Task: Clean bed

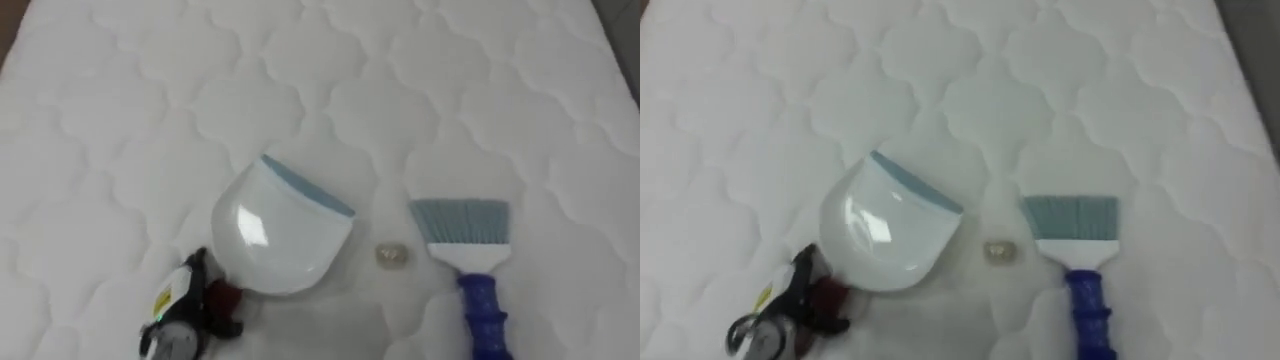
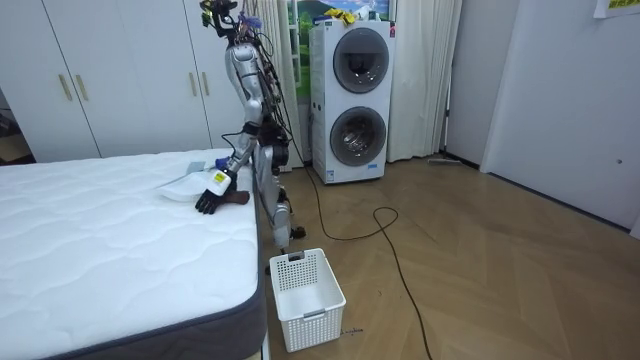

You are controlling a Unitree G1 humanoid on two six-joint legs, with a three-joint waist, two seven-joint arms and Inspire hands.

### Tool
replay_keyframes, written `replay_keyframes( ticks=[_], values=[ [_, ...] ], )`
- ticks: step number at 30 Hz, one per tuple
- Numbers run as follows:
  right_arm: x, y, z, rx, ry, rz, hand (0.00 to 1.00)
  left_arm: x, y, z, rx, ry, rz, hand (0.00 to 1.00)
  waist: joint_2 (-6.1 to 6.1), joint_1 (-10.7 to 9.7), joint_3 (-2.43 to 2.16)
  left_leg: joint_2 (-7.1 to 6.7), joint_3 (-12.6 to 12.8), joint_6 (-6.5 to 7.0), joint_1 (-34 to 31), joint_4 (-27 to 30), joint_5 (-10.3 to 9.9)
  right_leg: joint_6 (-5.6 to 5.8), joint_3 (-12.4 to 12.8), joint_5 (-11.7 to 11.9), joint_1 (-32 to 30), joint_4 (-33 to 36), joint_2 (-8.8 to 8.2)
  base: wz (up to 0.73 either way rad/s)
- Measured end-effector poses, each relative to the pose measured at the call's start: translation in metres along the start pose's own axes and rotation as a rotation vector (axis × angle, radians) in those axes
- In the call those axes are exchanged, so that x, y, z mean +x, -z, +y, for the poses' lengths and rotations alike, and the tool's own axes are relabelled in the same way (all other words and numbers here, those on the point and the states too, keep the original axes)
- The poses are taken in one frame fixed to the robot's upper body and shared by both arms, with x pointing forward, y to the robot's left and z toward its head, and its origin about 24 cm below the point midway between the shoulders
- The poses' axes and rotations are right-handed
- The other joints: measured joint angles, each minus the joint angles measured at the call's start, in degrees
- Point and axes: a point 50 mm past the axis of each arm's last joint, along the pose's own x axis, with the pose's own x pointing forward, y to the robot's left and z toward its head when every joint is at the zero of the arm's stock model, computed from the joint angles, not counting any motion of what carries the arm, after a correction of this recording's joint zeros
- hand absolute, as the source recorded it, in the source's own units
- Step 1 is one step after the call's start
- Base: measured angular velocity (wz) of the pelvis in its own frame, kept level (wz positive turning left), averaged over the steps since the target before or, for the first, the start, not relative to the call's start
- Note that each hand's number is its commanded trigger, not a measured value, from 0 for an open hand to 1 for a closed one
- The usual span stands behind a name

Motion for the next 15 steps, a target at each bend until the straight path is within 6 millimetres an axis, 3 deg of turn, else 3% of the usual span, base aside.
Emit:
replay_keyframes(
  ticks=[1, 2, 3, 4, 5, 6, 7, 9, 15],
  values=[
    [0.0, -0.003, -0.001, 0.016, 0.005, -0.013, 0.0, 0.001, 0.003, 0.0, 0.002, 0.0, 0.023, 0.0, 0.64, 0.59, 0.38, 0.94, -3.01, -0.3, 0.3, 0.03, -0.13, -2.2, 0.0, 1.67, -2.46, -2.44, 2.35, -0.71],
    [0.0, -0.005, -0.001, 0.016, 0.007, -0.025, 0.0, 0.001, 0.006, 0.0, 0.001, -0.003, 0.043, 0.14, 0.67, 0.68, 0.4, 1.06, -3.61, -0.76, 0.46, 0.02, -0.23, -2.87, -0.37, 3.65, -3.23, -3.94, 2.94, -0.43],
    [0.0, -0.006, -0.003, 0.002, 0.02, -0.035, 0.0, 0.0, 0.013, 0.0, -0.004, -0.005, 0.083, 0.16, 1.17, -0.28, 0.05, 0.98, -3.64, -2.03, 1.2, 0.0, -1.19, -3.9, -2.5, 8.24, -3.33, -3.58, 2.78, -0.19],
    [0.0, -0.006, -0.004, -0.012, 0.026, -0.035, 0.0, 0.0, 0.015, 0.0, -0.002, -0.005, 0.093, 0.27, 1.47, -0.8, 0.01, 1.15, -3.34, -2.13, 1.57, -0.12, -1.26, -4.03, -2.74, 8.46, -3.05, -3.52, 2.96, -0.1],
    [0.0, -0.008, -0.003, -0.035, 0.029, -0.041, 0.0, 0.0, 0.017, 0.001, -0.006, -0.008, 0.11, 0.45, 1.7, -1.18, -0.04, 1.38, -2.39, -2.16, 1.95, -0.12, -1.24, -4.23, -2.68, 8.43, -2.86, -3.22, 3.2, -0.09],
    [0.001, -0.011, -0.002, -0.04, 0.023, -0.041, 0.0, 0.0, 0.021, 0.0, -0.014, -0.006, 0.134, 0.51, 1.82, -1.52, -0.06, 1.76, -1.64, -2.17, 2.28, -0.27, -1.25, -4.54, -2.71, 8.36, -2.83, -2.8, 3.51, -0.04],
    [0.001, -0.012, -0.001, -0.037, 0.018, -0.039, 0.0, 0.001, 0.02, 0.002, -0.014, -0.012, 0.136, 1.0, 1.78, -1.81, -0.03, 1.84, -1.2, -2.23, 2.44, -0.38, -1.29, -4.75, -2.79, 8.21, -2.9, -2.47, 3.59, 0.06],
    [0.001, -0.019, 0.001, -0.021, -0.001, -0.048, 0.0, 0.006, 0.02, 0.013, -0.027, -0.061, 0.149, 1.0, 1.12, -2.19, 0.17, 1.93, -0.72, -2.75, 2.87, -0.41, -1.46, -4.64, -2.84, 7.15, -3.04, -1.35, 3.83, 0.05],
    [0.001, -0.021, 0.003, 0.01, -0.016, -0.051, 0.0, 0.009, 0.027, 0.028, -0.01, -0.101, 0.181, 1.0, 0.82, -2.44, -0.1, 2.01, -0.9, -3.01, 2.75, -0.15, -1.49, -4.57, -3.41, 6.83, -3.05, -0.52, 4.12, 0.01]
  ],
)
